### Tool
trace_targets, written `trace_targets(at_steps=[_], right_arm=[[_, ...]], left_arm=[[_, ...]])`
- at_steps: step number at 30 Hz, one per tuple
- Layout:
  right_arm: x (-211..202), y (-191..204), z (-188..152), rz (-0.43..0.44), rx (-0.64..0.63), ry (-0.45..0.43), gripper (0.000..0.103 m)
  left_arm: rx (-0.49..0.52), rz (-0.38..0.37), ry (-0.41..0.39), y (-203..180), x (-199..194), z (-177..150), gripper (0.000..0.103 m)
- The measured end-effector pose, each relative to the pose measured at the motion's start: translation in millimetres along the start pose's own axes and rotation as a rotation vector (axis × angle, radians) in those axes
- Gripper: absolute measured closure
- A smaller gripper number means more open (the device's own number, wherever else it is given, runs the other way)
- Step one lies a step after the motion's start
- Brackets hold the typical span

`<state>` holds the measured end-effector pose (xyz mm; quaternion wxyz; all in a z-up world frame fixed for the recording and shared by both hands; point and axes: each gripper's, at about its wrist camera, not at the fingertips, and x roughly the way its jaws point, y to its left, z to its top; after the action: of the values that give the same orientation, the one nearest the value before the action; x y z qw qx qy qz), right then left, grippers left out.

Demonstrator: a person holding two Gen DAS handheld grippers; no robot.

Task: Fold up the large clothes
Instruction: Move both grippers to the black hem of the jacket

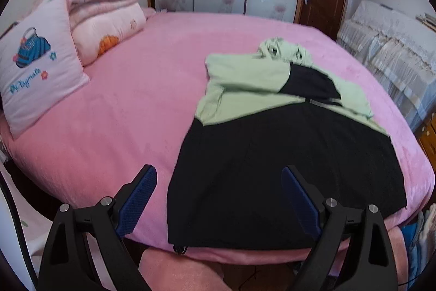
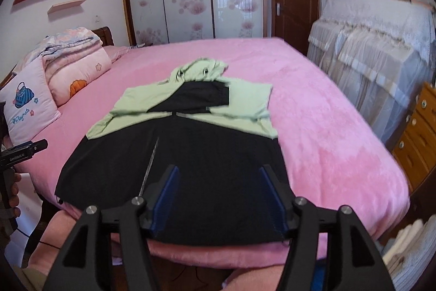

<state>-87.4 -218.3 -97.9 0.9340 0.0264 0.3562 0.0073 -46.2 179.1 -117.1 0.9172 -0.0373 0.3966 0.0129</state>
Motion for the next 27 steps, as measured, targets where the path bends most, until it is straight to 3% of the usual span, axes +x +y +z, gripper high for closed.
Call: trace_targets(at_steps=[5, 10, 17, 21, 24, 27], right_arm=[[23, -18, -24, -0.032, 0.013, 0.068, 0.042], [51, -55, -44, -0.043, 0.09, 0.17, 0.042], [82, -99, -69, -0.047, 0.199, 0.278, 0.042], [103, -110, -80, -0.008, 0.241, 0.329, 0.054], [113, -112, -85, -0.003, 0.245, 0.353, 0.055], [120, -115, -88, 0.018, 0.26, 0.363, 0.055]], left_arm=[[-0.013, -0.04, 0.132, 22, 45, -23, 0.011], [-0.011, -0.029, 0.211, 40, 79, -42, 0.011], [-0.072, -0.106, 0.297, 61, 110, -60, 0.011], [-0.099, -0.131, 0.299, 65, 119, -66, 0.011], [-0.117, -0.158, 0.295, 69, 120, -68, 0.012], [-0.142, -0.191, 0.287, 77, 119, -70, 0.023]])
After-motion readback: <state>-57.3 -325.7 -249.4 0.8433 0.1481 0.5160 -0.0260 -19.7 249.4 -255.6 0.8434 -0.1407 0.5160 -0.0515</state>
